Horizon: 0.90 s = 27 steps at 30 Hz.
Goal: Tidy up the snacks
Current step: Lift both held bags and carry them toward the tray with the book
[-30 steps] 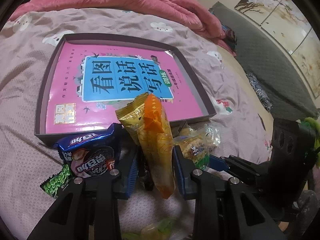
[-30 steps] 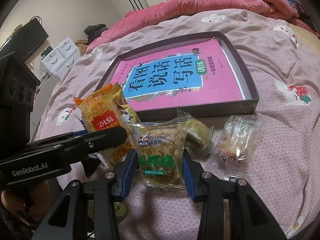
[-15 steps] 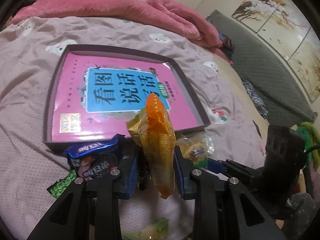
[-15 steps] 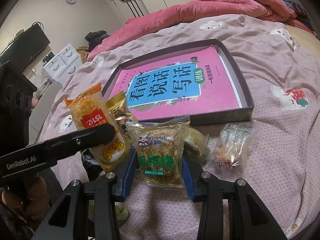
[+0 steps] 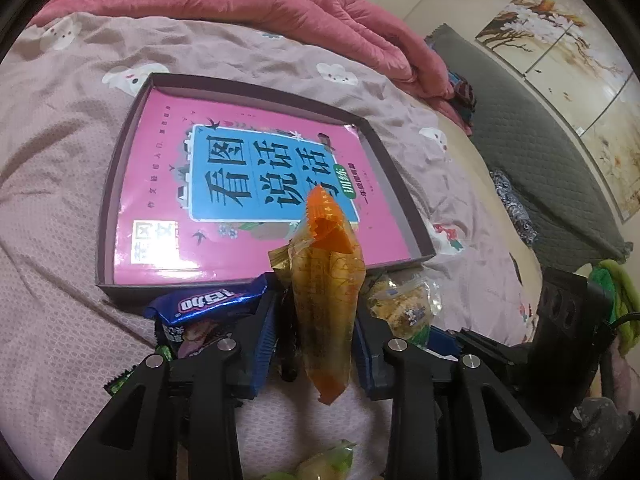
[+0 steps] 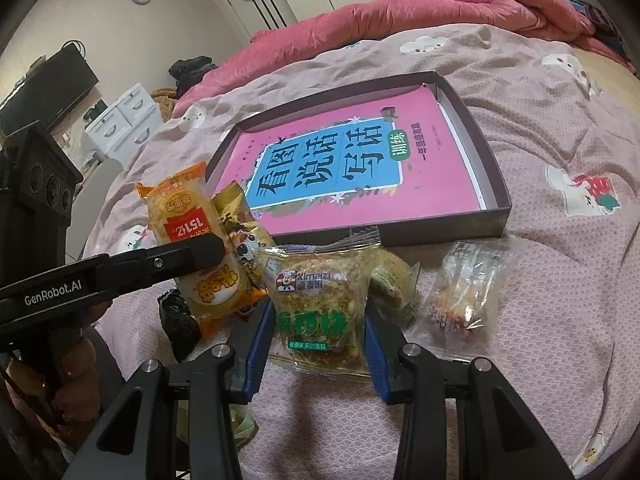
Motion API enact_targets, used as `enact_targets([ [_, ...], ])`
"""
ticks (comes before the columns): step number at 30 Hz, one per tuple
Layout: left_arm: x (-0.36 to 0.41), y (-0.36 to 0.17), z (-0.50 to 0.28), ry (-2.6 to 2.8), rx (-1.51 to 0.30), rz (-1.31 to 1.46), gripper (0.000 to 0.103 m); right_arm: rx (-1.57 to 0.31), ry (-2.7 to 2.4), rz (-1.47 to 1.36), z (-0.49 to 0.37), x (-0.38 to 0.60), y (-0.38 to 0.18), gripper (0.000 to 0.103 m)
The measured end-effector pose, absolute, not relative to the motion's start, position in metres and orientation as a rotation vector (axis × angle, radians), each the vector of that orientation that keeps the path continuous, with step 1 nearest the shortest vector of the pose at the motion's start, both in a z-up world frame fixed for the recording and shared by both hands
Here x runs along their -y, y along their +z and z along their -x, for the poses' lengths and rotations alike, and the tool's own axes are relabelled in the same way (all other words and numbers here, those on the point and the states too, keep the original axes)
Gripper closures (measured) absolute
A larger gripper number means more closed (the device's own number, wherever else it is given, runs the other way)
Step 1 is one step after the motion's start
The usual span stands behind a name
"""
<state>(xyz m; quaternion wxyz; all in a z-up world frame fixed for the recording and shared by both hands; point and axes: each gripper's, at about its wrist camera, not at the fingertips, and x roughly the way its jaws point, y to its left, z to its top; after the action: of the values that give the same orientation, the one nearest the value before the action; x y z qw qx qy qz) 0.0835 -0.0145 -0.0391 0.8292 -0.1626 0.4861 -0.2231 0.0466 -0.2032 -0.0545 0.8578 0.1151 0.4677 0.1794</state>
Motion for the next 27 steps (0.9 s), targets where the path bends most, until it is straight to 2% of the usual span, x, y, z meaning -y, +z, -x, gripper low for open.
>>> enact_targets([
  [12,0.010,-0.036,-0.086,-0.476,-1.019,0.349,0.067,-0.986,0.378,-0.242,-0.047,0.203,-0.055,0.060],
  [14,0.013,-0.035,-0.085,-0.463,-1.012,0.318,0.078,-0.983,0.383,-0.239,-0.047,0.203,-0.054,0.060],
  [16,0.015,-0.036,-0.084,-0.452,-1.017,0.289,0.080,-0.984,0.386,-0.236,-0.047,0.202,-0.054,0.060],
  [27,0.013,-0.024,-0.066,-0.485,-0.964,0.258,0.077,-0.981,0.379,-0.254,-0.048,0.205,-0.054,0.060],
])
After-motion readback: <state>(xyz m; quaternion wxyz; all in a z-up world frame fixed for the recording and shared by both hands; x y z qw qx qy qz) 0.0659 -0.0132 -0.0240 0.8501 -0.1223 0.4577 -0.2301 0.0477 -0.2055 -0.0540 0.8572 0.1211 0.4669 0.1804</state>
